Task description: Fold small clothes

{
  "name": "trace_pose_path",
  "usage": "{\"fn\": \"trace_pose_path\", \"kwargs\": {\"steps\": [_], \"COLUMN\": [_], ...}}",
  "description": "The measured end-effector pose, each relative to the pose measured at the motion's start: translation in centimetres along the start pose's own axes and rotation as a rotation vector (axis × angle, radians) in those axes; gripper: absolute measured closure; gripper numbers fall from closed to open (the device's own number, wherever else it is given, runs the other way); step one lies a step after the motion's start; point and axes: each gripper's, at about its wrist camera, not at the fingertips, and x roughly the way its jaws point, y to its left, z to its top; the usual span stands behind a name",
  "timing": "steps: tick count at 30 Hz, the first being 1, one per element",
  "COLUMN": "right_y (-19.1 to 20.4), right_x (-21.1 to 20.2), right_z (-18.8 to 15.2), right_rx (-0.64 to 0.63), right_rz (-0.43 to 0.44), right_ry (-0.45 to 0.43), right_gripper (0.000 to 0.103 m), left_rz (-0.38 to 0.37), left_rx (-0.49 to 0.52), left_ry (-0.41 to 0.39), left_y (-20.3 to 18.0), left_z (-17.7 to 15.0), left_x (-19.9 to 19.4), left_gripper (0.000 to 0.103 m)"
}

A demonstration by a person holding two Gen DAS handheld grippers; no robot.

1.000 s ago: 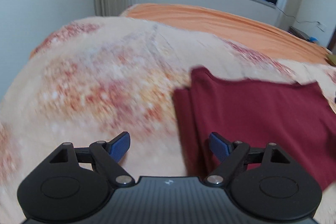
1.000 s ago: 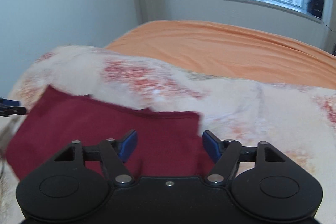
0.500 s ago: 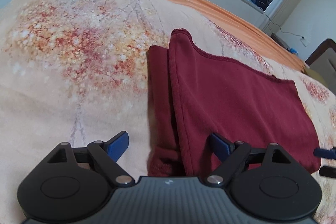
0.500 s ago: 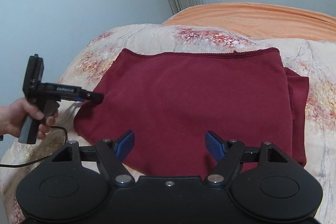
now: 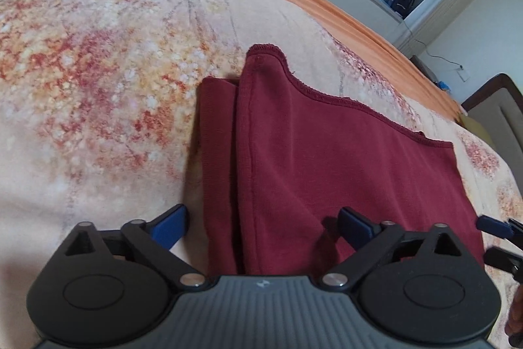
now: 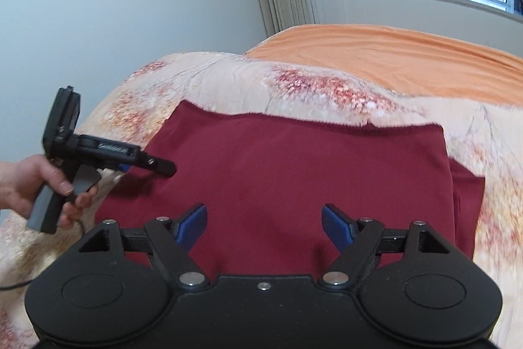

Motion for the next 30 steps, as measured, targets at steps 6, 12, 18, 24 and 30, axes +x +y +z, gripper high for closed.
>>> {"fn": "trace_pose_path", "kwargs": {"steps": [6,12,18,24,30], "right_y": [0.3,0.8,1.0,2.6,2.5], "right_x": [1.1,2.9,7.8,8.1,11.0], "right_z": [1.8,2.2,3.2,3.0,1.0], "right_rx": [-0.006,-0.070,-0.185,-0.207,-0.150], "right_rz": [0.015,-0.019,-0.155,-0.124,-0.124], "right_ry": [-0.020,0.005,0.094,0.104,0.213], "right_gripper": [0.025,0.028,0.094,0.094,0.095], "left_rz": [-0.191,-0.207,-0.089,-0.078,-0.064], "left_rx": [-0.079,-0.179,-0.119,-0.123,-0.121], "left_ry": [0.002,-0.013,-0.027,-0.020,-0.021], "left_y": [1.5,3.9,2.0,1.8,0.9], "left_z": [-0.6,-0.9,-0.9,-0.7,-0.7], "left_x": [-1.1,-1.3,-0.4,-0.6,-1.6], "left_gripper": [0.043,0.071,0.082,0.082,0.086]}}
